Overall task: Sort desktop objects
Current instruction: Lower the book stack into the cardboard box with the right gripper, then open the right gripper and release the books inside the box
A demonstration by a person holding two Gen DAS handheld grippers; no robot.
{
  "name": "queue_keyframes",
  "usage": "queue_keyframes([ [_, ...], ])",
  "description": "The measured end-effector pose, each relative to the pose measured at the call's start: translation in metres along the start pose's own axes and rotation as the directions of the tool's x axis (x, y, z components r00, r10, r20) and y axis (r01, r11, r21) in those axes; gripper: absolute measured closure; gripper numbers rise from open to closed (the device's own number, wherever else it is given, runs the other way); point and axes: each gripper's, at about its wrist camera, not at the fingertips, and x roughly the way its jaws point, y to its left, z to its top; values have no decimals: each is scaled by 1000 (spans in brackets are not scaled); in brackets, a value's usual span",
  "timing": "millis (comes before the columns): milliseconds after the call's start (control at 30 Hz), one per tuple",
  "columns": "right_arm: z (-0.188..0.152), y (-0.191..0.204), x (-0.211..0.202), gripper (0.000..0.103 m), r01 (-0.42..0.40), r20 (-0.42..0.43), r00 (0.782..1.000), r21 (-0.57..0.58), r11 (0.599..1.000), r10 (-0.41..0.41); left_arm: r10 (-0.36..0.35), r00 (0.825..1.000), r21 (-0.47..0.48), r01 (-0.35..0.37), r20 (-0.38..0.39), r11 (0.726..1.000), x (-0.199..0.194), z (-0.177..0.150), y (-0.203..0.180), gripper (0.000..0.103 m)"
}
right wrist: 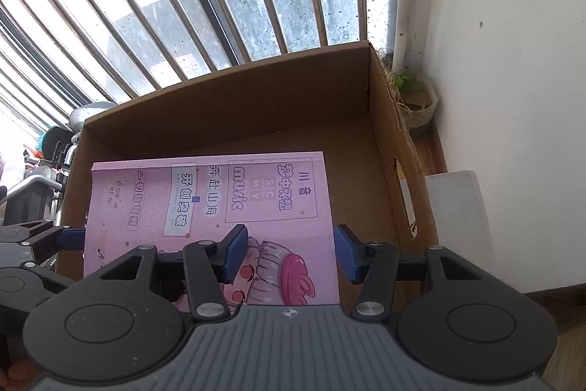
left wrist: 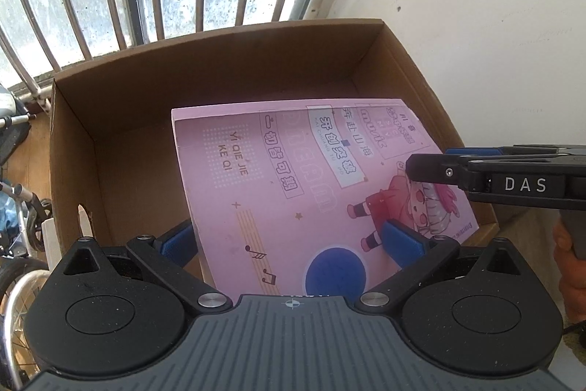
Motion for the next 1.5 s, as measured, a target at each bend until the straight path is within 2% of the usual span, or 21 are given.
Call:
queue_keyframes([
  [300, -9, 4, 31, 48, 109, 22, 994, -132, 985, -107, 11, 999, -5, -12, -31, 1000, 50, -8, -4, 0],
  [400, -11, -1, 28, 48, 104, 23, 995, -115, 988, -102, 14, 998, -22, -15, -59, 1000, 62, -12, -6, 0],
  [533, -10, -3, 13, 49, 102, 65, 993, -128, 987, -94, -1, 997, -64, -4, -78, 998, 66, -19, -4, 0],
  [633, -7, -4, 1, 49, 74, 65, 996, -137, 988, -66, 18, 996, -67, -24, -92, 997, 65, -24, -6, 0],
  [733, -8, -8, -4, 49, -15, -1, 1000, -120, 993, 15, 20, 996, -77, -27, -89, 997, 57, -28, -3, 0],
  [867, -12, -4, 3, 51, -111, -161, 982, -107, 988, 93, 63, 992, -130, -78, -111, 989, 55, -21, 16, 1],
  [967, -17, 2, 23, 51, -147, -278, 955, -130, 981, 107, 73, 988, -167, -95, -135, 981, 56, -20, 28, 2],
  [1133, -30, 8, 57, 53, -190, -429, 896, -136, 972, 115, 37, 979, -205, -78, -198, 976, 68, -16, 36, 6],
  [1300, -30, 11, 82, 57, -213, -490, 864, -145, 966, 116, 4, 977, -225, -53, -212, 973, 69, -13, 39, 6],
  [1500, -32, 7, 87, 59, -206, -485, 866, -121, 971, 123, -15, 977, -205, -30, -212, 978, 68, -7, 37, 4],
])
